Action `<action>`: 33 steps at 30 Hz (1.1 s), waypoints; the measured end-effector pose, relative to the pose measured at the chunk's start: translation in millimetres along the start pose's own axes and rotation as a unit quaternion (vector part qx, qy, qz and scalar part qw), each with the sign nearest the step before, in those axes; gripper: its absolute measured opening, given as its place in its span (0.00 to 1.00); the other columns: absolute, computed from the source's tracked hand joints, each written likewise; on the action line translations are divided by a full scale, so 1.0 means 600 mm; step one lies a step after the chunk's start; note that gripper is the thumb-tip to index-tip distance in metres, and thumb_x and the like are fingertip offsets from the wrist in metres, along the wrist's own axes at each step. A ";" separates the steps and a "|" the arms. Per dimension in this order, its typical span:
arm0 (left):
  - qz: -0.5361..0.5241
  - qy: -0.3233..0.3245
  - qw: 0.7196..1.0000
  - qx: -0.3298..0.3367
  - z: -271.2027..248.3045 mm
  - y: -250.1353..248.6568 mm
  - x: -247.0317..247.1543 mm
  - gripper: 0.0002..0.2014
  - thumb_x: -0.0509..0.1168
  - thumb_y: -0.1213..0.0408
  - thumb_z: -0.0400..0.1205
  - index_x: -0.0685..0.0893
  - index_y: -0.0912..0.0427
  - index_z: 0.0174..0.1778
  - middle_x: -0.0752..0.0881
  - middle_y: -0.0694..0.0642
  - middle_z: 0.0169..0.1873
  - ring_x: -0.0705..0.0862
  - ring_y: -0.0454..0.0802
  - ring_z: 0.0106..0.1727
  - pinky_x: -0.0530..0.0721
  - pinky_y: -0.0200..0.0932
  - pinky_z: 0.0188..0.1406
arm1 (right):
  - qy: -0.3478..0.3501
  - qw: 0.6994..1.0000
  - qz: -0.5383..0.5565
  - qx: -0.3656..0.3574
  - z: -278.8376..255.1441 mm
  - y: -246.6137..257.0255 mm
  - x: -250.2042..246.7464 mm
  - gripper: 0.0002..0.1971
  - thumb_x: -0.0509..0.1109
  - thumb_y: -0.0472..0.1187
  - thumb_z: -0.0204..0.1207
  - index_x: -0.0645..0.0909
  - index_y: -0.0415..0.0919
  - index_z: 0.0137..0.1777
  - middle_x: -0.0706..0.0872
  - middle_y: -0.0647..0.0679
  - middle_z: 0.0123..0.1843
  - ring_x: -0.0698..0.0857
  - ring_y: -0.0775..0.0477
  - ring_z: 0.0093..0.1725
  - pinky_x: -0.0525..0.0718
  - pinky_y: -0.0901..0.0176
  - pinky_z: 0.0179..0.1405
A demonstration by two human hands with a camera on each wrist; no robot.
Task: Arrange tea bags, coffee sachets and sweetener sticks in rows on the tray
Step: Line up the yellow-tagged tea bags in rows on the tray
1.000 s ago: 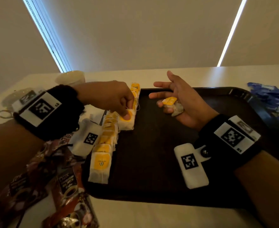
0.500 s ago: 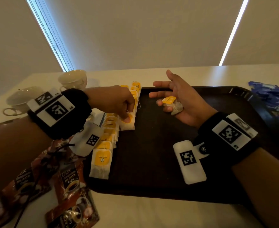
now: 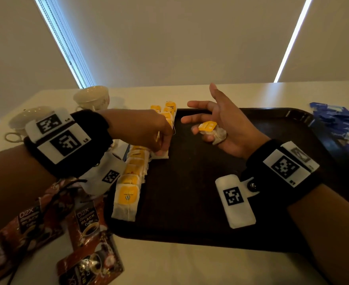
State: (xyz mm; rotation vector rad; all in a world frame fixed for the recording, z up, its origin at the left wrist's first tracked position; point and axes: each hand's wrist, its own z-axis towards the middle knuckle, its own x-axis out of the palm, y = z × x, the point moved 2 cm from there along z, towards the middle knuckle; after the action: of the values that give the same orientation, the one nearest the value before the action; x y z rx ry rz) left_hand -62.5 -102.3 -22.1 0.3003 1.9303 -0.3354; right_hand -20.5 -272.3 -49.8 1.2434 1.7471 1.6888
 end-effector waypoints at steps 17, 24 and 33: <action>-0.111 -0.175 0.978 -0.033 0.020 -0.074 -0.037 0.17 0.65 0.44 0.77 0.88 0.55 0.42 0.84 0.49 0.34 0.81 0.41 0.35 0.75 0.38 0.36 | 0.075 0.996 -0.006 -0.043 -0.002 0.000 0.010 0.38 0.40 0.70 0.78 0.65 0.42 0.75 0.87 0.44 0.43 0.76 0.54 0.22 0.71 0.66 0.13; -0.238 -0.202 0.948 -0.055 0.007 -0.055 -0.052 0.10 0.72 0.61 0.76 0.84 0.65 0.43 0.87 0.56 0.31 0.81 0.36 0.22 0.77 0.28 0.20 | 0.105 0.993 -0.043 -0.037 -0.011 0.001 0.014 0.18 0.57 0.54 0.82 0.79 0.42 0.60 0.88 0.44 0.50 0.89 0.46 0.49 0.90 0.56 0.39; -0.311 -0.218 0.923 -0.060 -0.019 -0.028 -0.045 0.10 0.75 0.64 0.71 0.81 0.62 0.40 0.89 0.51 0.27 0.88 0.43 0.30 0.84 0.33 0.27 | 0.091 0.985 -0.139 -0.049 -0.006 -0.005 0.006 0.07 0.72 0.37 0.74 0.83 0.37 0.51 0.89 0.45 0.47 0.90 0.52 0.44 0.88 0.63 0.35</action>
State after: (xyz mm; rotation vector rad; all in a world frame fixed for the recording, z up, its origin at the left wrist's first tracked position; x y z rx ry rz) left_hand -68.4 -114.9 8.5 -0.4559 1.5473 -0.6376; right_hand -26.1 -270.9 -50.9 0.7803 1.8193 1.7399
